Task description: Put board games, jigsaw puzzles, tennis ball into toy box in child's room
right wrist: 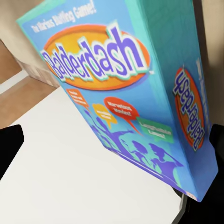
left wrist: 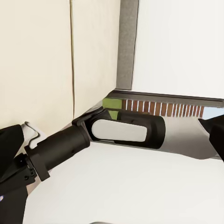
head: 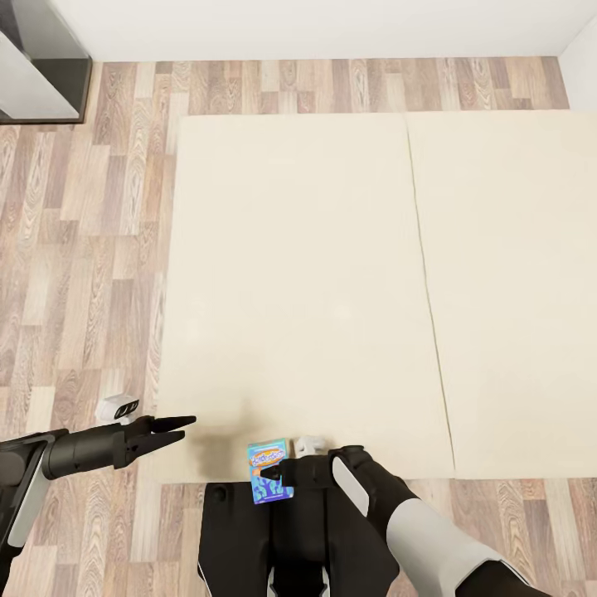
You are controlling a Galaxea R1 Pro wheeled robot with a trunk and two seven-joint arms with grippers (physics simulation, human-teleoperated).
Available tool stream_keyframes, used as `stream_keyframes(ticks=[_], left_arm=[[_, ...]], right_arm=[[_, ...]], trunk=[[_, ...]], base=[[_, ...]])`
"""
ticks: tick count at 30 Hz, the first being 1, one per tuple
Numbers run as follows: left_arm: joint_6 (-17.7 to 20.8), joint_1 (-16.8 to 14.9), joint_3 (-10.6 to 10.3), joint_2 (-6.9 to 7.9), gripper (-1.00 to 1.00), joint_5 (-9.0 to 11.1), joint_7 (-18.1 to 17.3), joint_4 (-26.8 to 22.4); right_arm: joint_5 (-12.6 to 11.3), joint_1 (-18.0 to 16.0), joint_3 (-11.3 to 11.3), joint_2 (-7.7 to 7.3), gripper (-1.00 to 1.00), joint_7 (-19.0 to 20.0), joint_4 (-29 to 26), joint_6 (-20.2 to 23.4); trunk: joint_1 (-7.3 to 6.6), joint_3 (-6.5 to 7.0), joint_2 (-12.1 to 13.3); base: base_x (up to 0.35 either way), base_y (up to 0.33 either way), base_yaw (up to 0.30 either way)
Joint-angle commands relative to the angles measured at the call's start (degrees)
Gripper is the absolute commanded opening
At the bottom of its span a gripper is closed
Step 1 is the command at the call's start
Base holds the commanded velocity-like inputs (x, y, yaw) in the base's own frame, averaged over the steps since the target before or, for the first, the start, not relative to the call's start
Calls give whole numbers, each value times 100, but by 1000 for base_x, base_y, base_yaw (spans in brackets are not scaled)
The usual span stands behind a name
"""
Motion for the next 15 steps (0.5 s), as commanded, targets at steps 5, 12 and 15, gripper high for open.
stream_keyframes(ticks=[5, 12, 15], left_arm=[[64, 1, 0, 3, 100, -3, -22, -2], [60, 1, 5, 6, 100, -3, -22, -2], [61, 1, 8, 9, 100, -3, -22, -2]], right_arm=[[4, -3, 6, 0, 100, -1, -2, 17], [-9, -3, -2, 0, 100, -3, -9, 21], [-10, -3, -2, 0, 100, -3, -19, 24]], trunk=[[3, -5, -9], [3, -5, -9], [3, -5, -9]], base=[[0, 1, 0], [0, 0, 0], [0, 0, 0]])
